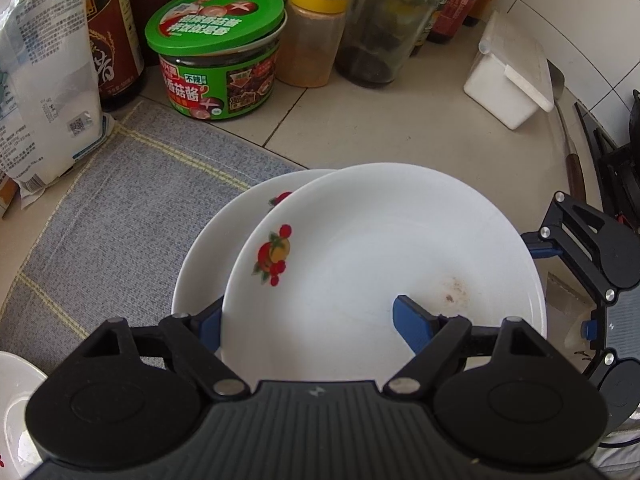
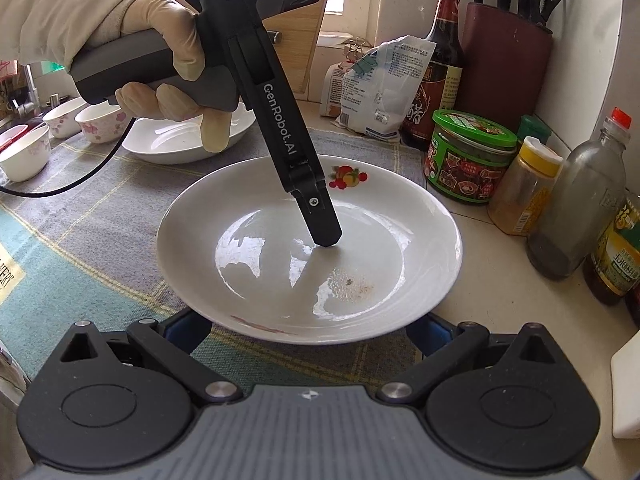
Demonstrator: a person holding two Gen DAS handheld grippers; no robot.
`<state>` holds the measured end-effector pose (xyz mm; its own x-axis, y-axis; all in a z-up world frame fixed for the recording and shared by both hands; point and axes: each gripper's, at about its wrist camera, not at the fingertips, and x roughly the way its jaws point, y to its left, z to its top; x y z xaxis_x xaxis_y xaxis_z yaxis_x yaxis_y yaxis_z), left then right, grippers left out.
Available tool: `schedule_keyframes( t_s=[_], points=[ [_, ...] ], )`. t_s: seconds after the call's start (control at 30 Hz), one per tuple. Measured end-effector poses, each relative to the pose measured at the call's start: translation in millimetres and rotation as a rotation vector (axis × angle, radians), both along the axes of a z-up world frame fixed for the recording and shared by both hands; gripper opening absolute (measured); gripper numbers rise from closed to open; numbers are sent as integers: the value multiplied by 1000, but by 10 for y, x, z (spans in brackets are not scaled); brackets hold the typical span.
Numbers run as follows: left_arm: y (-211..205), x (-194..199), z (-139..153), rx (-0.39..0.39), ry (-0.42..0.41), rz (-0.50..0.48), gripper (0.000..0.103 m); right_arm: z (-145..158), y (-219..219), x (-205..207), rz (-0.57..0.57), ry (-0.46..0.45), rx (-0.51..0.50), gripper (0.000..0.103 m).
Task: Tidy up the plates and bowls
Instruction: 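Settle the left tool's plate onto its stack while the right tool settles its plate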
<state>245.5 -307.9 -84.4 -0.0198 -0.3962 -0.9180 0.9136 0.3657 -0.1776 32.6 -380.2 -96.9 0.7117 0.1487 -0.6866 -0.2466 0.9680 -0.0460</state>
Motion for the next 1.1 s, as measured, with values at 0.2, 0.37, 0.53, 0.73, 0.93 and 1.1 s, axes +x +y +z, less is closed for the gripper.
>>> schedule_keyframes(
  t_s=[0.2, 0.37, 0.53, 0.73, 0.93, 1.1],
  points=[
    [-26, 7, -29, 7, -6, -2, 84, -1, -26, 13, -18, 12, 18, 103],
    [-47, 33, -56, 17, -10, -2, 84, 11, -39, 10, -16, 11, 20, 103],
    [-58, 38, -67, 27, -16, -4, 85, 13, -39, 5, -16, 8, 22, 103],
    [-78, 30, -62, 39, -30, -12, 85, 17, -42, -11, -16, 3, 24, 103],
    [-118, 9, -53, 53, -50, -21, 85, 21, -47, -33, -14, -6, 25, 103],
    [-108, -6, -35, 58, -63, -19, 85, 21, -51, -43, -11, -11, 27, 103]
  ],
)
